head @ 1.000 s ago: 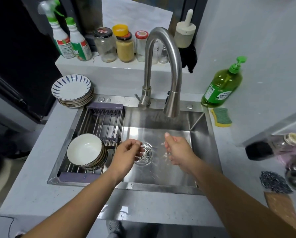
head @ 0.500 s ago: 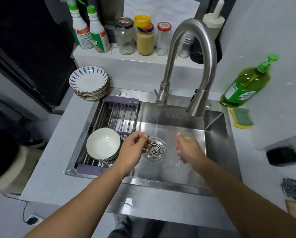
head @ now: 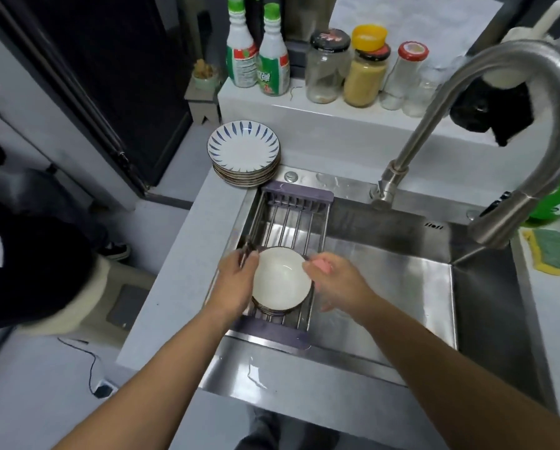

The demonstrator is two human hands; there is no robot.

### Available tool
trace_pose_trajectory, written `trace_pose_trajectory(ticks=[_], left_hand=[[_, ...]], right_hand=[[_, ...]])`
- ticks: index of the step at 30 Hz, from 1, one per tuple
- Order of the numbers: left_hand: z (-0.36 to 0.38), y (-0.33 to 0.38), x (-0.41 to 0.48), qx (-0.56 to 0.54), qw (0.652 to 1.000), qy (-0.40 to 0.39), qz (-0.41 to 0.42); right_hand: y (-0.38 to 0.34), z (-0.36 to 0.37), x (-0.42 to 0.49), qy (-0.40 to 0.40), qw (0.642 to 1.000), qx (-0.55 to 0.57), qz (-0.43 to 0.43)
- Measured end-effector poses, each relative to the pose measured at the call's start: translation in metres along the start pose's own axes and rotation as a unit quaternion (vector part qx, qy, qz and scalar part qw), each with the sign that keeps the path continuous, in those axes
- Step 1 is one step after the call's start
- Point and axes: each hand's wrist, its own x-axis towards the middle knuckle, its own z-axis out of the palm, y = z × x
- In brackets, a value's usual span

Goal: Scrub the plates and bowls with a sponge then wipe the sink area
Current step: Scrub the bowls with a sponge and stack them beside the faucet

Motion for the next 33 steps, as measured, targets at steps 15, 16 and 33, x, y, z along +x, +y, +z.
trace_pose_trajectory(ticks=[15, 16, 33], left_hand=[[0.013, -0.029, 0.008, -0.161, 0.985, -0.066, 0.004], [0.012, -0.024, 0.008, -0.163, 0.984, -0.068, 0.011], [-0.013, 0.084, -0.008, -0.167, 0.944, -0.284, 0.018]], right_hand=[[-0.01, 0.025, -0.006, 0.063, 0.998, 0.027, -0.015], [-0.011, 0.025, -0.007, 0.067, 0.997, 0.048, -0.009], [-0.037, -0.033, -0.046, 0.155, 0.964, 0.21, -0.038]])
